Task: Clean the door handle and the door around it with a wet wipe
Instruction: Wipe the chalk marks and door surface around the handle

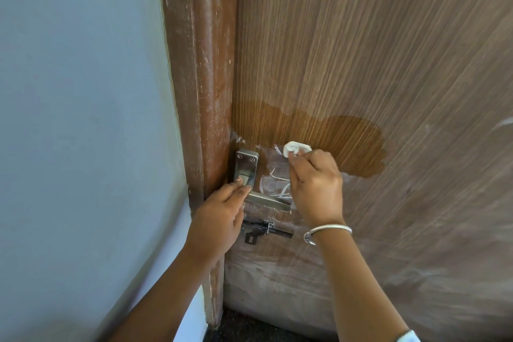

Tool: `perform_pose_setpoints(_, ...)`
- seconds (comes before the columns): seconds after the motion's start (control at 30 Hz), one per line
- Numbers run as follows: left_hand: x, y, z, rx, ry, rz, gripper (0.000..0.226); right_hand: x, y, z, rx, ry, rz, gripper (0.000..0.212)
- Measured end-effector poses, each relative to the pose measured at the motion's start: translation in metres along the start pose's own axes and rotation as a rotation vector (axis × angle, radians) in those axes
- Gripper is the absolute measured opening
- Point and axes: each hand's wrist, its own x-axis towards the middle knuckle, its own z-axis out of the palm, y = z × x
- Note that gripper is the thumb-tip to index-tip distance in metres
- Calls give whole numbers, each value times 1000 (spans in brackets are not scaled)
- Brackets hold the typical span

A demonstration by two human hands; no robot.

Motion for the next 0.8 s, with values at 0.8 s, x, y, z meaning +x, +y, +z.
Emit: perform_pose_setpoints(0.8,0,6,-4,-42,-19,-50,44,28,-50,30,-4,-160,-97,8)
